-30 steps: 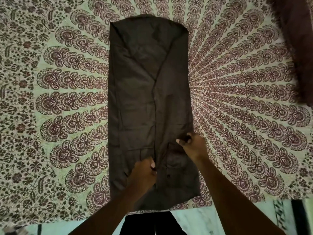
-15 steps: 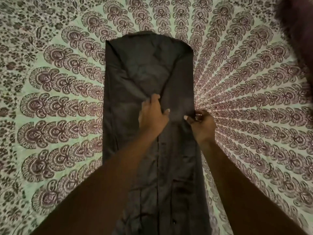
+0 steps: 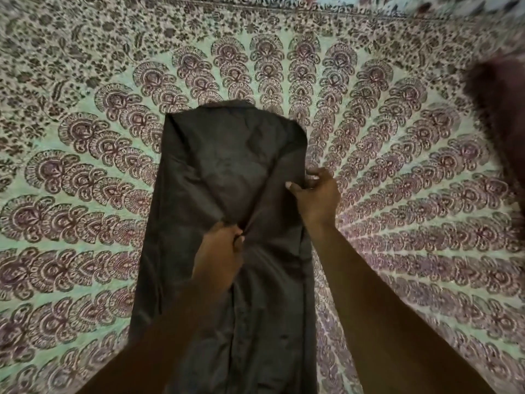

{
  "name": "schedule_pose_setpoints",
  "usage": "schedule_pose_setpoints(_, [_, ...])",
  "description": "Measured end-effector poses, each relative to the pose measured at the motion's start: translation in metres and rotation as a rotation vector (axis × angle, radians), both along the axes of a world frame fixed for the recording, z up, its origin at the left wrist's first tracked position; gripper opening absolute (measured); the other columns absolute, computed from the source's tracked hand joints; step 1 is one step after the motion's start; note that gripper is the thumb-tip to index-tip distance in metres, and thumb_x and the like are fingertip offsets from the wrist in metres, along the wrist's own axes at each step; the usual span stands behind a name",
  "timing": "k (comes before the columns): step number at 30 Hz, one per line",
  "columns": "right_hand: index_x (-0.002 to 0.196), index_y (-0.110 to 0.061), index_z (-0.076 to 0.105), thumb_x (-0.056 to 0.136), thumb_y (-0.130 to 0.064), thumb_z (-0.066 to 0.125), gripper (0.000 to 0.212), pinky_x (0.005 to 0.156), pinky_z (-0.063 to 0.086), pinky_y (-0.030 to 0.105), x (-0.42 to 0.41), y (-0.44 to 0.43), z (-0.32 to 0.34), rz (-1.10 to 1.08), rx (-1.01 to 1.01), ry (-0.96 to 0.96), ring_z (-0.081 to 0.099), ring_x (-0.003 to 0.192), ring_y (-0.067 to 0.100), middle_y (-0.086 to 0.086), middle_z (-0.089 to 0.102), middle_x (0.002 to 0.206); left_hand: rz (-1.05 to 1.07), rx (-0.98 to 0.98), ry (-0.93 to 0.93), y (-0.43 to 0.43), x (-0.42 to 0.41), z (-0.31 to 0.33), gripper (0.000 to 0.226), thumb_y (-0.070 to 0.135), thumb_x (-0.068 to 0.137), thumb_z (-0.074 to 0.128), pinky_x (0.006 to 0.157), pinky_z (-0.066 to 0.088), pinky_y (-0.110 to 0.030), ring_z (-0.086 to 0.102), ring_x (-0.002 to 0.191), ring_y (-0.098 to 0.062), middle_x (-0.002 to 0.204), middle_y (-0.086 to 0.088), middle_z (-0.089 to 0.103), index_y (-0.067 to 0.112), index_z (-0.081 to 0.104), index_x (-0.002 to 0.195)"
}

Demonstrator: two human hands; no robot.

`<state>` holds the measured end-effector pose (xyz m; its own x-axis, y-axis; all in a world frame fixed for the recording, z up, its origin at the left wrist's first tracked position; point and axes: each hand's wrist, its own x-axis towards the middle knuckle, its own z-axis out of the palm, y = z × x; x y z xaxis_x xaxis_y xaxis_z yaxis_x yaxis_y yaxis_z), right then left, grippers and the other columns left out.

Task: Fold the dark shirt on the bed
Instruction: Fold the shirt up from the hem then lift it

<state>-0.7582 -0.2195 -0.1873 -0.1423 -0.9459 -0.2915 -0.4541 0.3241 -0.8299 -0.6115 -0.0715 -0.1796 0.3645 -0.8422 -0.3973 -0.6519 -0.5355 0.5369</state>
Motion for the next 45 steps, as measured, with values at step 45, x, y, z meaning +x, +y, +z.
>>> schedule_pose_setpoints(45, [0.073, -0.007, 0.077, 0.082, -0.03, 0.084, 0.026, 0.068, 0.041, 0.025, 0.008, -0.062, -0.045, 0.125, 0.136, 0.111, 0.07, 0.08, 0.034, 0.009, 0.068, 0.068, -0.423, -0.172, 0.109, -0.295, 0.017, -0.023, 0.027, 0.009, 0.076, 0.087, 0.063, 0.048, -0.006, 0.056, 0.059, 0.009, 0.083, -0.002, 0.069, 0.01, 0.077, 0.1])
